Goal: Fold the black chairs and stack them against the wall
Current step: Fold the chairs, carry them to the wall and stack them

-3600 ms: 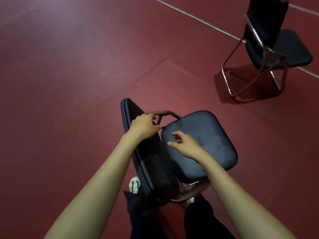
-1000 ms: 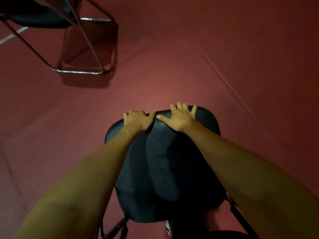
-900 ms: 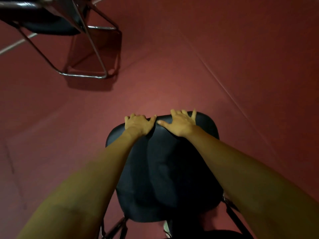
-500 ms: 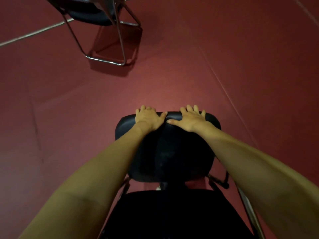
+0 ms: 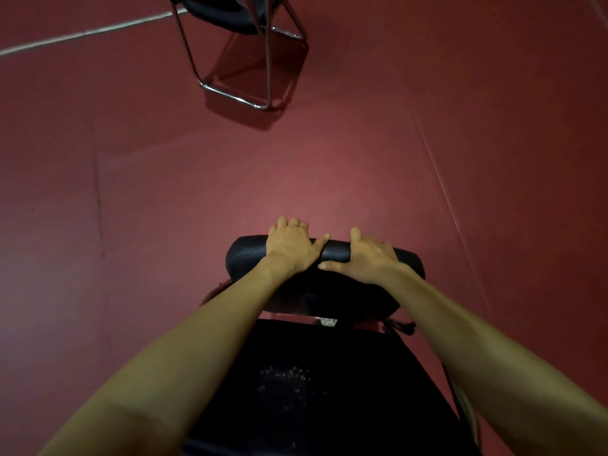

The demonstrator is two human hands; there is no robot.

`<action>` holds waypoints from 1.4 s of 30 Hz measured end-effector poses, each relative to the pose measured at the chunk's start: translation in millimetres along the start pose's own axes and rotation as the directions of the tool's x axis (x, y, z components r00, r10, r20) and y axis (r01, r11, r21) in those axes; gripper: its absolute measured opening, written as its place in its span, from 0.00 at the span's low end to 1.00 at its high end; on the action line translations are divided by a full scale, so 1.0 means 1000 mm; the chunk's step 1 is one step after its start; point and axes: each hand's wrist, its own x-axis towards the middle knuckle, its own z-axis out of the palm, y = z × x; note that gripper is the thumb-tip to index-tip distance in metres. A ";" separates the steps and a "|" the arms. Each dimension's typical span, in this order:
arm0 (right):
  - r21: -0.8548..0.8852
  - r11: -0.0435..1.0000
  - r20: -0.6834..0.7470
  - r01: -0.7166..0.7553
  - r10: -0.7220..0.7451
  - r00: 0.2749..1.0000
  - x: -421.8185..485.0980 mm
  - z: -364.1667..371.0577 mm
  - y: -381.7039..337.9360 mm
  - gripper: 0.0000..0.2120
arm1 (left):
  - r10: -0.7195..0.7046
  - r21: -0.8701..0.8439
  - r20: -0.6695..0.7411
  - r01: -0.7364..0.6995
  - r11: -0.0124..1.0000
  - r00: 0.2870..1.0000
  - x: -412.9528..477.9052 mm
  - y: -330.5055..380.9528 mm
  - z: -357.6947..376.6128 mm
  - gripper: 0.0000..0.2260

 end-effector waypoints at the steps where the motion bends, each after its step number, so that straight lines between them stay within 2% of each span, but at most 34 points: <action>1: -0.029 0.999 0.005 0.015 -0.014 1.000 -0.005 -0.001 -0.003 0.43 | 0.000 -0.018 0.007 0.000 1.000 1.000 -0.004 -0.002 0.001 0.29; 6: -0.242 0.965 0.065 0.097 -0.084 0.994 -0.036 0.008 -0.013 0.44 | -0.001 -0.096 0.094 0.010 0.995 0.996 -0.029 -0.006 0.005 0.25; 12: -0.254 0.943 0.228 0.215 -0.158 0.961 -0.080 0.029 -0.023 0.35 | 0.019 -0.101 0.255 0.007 0.995 0.967 -0.067 -0.008 0.017 0.20; 15: -0.257 0.948 0.261 0.186 -0.118 0.958 -0.080 0.036 -0.025 0.38 | 0.029 -0.090 0.279 -0.004 0.996 0.960 -0.073 -0.009 0.009 0.20; 18: -0.213 0.971 0.249 0.108 -0.053 0.967 -0.068 0.039 -0.025 0.42 | 0.009 -0.176 0.299 0.046 0.983 0.954 -0.081 -0.017 -0.006 0.20; 20: -0.224 0.971 0.219 0.088 -0.038 0.975 -0.064 0.039 -0.027 0.39 | -0.071 -0.161 0.225 0.109 0.981 0.972 -0.097 -0.021 -0.011 0.19; 22: -0.220 0.973 0.194 0.075 -0.032 0.980 -0.063 0.041 -0.029 0.37 | -0.196 -0.125 0.025 0.197 0.972 0.980 -0.122 -0.021 -0.011 0.16; 24: -0.220 0.973 0.169 0.073 -0.035 0.985 -0.063 0.043 -0.029 0.37 | -0.303 -0.216 -0.227 0.255 0.942 0.926 -0.151 -0.021 -0.008 0.13; 27: -0.232 0.968 0.097 0.093 -0.072 0.993 -0.066 0.046 -0.025 0.39 | -0.421 -0.384 -0.551 0.229 0.895 0.720 -0.189 -0.026 0.003 0.10; 28: -0.244 0.965 0.078 0.099 -0.082 0.994 -0.067 0.046 -0.025 0.39 | -0.449 -0.410 -0.605 0.226 0.884 0.657 -0.198 -0.027 0.013 0.10; 30: -0.255 0.962 0.067 0.100 -0.086 0.994 -0.073 0.047 -0.026 0.39 | -0.462 -0.430 -0.648 0.210 0.878 0.606 -0.218 -0.025 0.038 0.09; 32: -0.266 0.958 0.034 0.111 -0.106 0.994 -0.078 0.051 -0.026 0.38 | -0.494 -0.485 -0.713 0.159 0.860 0.498 -0.227 -0.023 0.052 0.05; 34: -0.277 0.954 0.016 0.117 -0.117 0.993 -0.083 0.054 -0.027 0.38 | -0.572 -0.574 -0.721 0.125 0.809 0.391 -0.234 -0.022 0.059 0.03; 36: -0.287 0.951 0.011 0.113 -0.115 0.993 -0.085 0.055 -0.026 0.39 | -0.671 -0.662 -0.665 0.158 0.733 0.330 -0.238 -0.020 0.063 0.06; 39: -0.290 0.948 0.011 0.131 -0.134 0.991 -0.085 0.054 -0.025 0.39 | -0.849 -0.800 -0.419 0.312 0.513 0.323 -0.244 -0.006 0.068 0.18; 40: -0.295 0.945 0.010 0.143 -0.147 0.989 -0.083 0.053 -0.025 0.40 | -0.885 -0.835 -0.346 0.327 0.442 0.311 -0.245 0.002 0.070 0.22; 42: -0.294 0.941 0.005 0.166 -0.173 0.985 -0.079 0.052 -0.023 0.40 | -0.922 -0.902 -0.274 0.259 0.345 0.272 -0.246 0.028 0.074 0.29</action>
